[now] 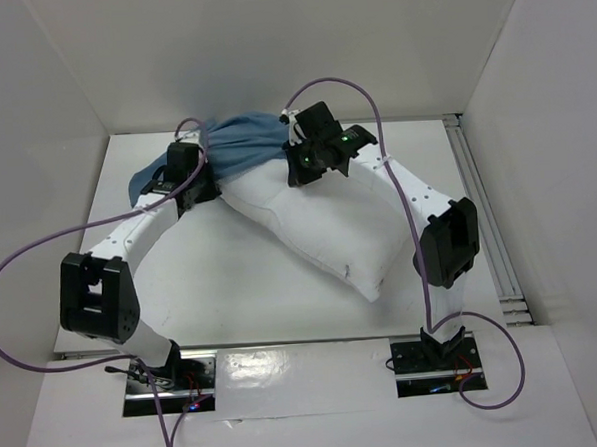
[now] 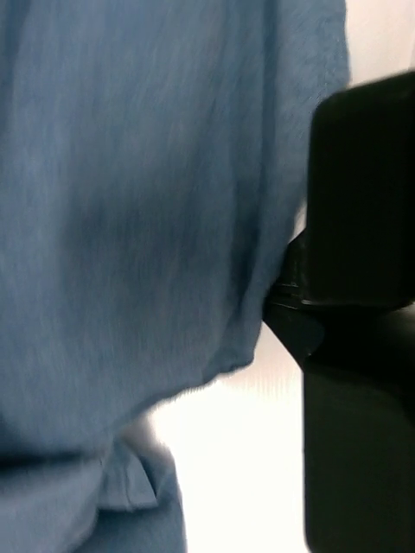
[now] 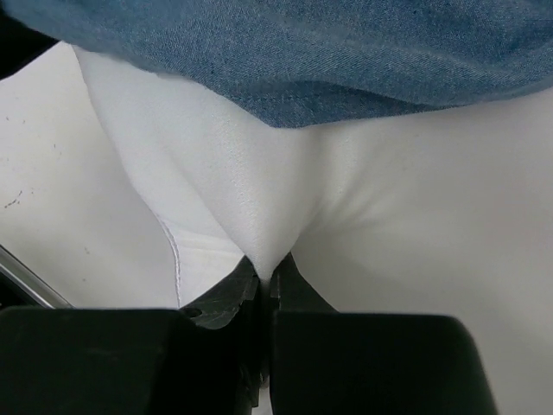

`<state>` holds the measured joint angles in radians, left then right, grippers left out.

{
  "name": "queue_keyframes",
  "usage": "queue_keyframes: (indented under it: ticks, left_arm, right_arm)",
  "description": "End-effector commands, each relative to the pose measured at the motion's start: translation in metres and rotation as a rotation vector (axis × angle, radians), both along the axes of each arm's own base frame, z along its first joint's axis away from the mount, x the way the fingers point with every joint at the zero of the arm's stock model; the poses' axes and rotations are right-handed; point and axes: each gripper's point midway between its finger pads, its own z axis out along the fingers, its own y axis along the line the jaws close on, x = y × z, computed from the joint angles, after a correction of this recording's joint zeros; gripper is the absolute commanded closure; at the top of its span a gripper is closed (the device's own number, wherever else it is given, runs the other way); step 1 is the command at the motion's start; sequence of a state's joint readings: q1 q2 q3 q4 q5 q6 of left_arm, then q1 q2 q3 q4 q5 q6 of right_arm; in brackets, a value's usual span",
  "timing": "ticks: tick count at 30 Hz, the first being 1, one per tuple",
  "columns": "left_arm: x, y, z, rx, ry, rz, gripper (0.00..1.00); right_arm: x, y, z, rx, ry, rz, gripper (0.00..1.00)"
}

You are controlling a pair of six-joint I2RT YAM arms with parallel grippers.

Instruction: Put the pillow into the pillowcase

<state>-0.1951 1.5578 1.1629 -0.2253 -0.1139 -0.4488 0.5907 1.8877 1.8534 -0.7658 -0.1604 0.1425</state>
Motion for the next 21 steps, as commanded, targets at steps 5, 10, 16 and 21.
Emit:
queue_keyframes:
  ticks: [5, 10, 16, 21]
  left_arm:
    - [0.01, -0.118, 0.189, -0.279, -0.296, -0.488, 1.0]
    - [-0.04, -0.169, 0.244, -0.418, -0.317, -0.722, 1.0]
    - [-0.117, -0.189, 0.137, -0.529, -0.047, -0.747, 1.0]
    - [-0.141, -0.165, 0.108, -0.49, -0.005, -0.656, 1.0]
  right_arm:
    - [0.067, 0.004, 0.133, 0.237, -0.259, -0.108, 1.0]
    - [0.059, 0.013, 0.167, 0.239, -0.333, -0.116, 1.0]
    - [0.008, 0.05, 0.018, 0.18, -0.097, -0.13, 1.0]
    - [-0.003, 0.048, -0.003, 0.204, -0.053, -0.193, 1.0]
